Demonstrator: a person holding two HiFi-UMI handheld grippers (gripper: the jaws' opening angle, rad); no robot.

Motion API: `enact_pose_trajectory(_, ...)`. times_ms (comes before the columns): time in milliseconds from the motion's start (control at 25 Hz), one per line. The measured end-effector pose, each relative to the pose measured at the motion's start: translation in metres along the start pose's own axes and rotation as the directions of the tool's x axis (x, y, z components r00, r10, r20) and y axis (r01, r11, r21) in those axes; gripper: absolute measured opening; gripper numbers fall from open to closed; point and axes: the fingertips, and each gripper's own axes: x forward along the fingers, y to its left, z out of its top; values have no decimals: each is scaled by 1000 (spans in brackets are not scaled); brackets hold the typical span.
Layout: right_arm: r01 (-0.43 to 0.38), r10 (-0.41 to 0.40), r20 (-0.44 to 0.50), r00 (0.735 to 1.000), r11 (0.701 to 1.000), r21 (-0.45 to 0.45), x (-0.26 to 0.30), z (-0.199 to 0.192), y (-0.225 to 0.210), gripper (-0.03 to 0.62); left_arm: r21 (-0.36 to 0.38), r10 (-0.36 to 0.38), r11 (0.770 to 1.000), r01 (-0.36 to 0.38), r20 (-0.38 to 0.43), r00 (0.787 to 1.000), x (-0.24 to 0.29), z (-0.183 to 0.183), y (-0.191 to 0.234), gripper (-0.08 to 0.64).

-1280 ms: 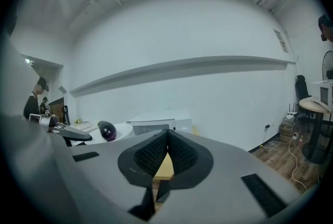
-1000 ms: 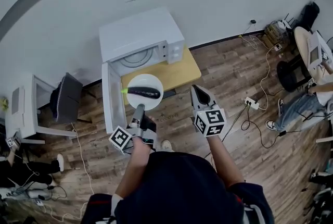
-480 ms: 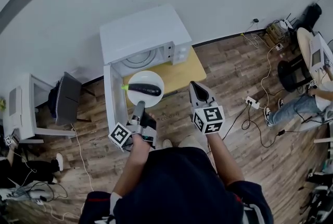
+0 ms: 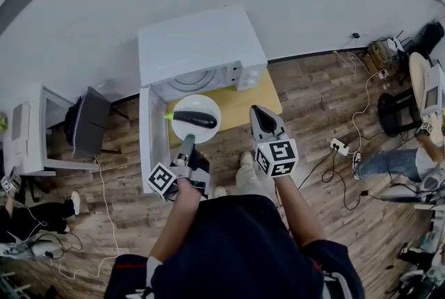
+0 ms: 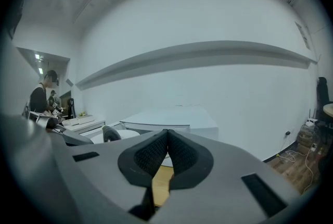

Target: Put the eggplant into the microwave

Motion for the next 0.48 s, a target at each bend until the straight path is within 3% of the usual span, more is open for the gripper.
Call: enact_pose_trajectory(480, -191, 190, -34, 981, 981, -20, 75, 9, -19, 11, -3, 11, 1000, -11, 161, 987, 45, 9, -1, 28)
